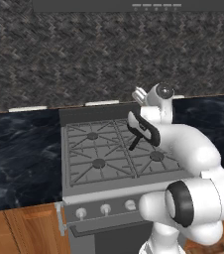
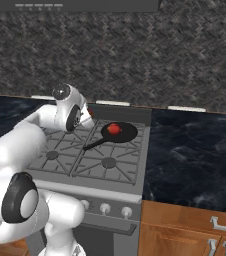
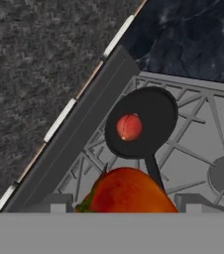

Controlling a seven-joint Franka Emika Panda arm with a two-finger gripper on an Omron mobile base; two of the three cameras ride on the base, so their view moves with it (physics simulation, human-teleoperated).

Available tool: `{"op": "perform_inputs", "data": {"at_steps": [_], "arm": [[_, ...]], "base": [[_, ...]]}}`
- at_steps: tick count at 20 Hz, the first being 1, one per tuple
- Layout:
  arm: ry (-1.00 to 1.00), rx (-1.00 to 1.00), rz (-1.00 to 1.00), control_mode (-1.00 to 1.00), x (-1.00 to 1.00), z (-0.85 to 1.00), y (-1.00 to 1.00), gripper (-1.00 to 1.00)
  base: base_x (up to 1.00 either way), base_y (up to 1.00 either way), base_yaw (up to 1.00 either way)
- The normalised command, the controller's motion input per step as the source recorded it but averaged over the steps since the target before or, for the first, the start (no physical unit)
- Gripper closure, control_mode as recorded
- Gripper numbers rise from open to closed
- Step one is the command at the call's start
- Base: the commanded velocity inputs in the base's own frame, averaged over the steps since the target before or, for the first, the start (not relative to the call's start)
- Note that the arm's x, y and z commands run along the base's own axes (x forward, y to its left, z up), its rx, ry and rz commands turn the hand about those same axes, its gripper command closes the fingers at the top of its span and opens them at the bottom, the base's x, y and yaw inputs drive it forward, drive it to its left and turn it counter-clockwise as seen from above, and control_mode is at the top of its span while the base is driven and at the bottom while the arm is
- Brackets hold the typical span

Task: Place the pan on the rear right burner on the stove. Then place the tomato and the onion in the pan and turn on the rear right burner.

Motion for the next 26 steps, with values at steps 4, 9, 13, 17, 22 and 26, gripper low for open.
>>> {"op": "perform_inputs", "data": {"at_steps": [4, 9, 13, 17, 22, 26], "arm": [[0.0, 0.06, -0.04, -1.0, 0.02, -0.01, -0.32, 1.0], [0.0, 0.06, -0.05, -1.0, 0.13, -0.06, -0.34, 1.0], [0.0, 0.05, -0.05, -1.0, 0.13, -0.06, -0.34, 1.0], [0.0, 0.05, -0.04, -1.0, 0.02, -0.08, -0.32, 1.0], [0.0, 0.04, -0.04, -1.0, 0.0, -0.12, -0.31, 1.0], [0.0, 0.02, -0.04, -1.0, 0.0, -0.16, -0.27, 1.0]], "base": [[0.0, 0.0, 0.0], [0.0, 0.0, 0.0], [0.0, 0.0, 0.0], [0.0, 0.0, 0.0], [0.0, 0.0, 0.0], [0.0, 0.0, 0.0]]}}
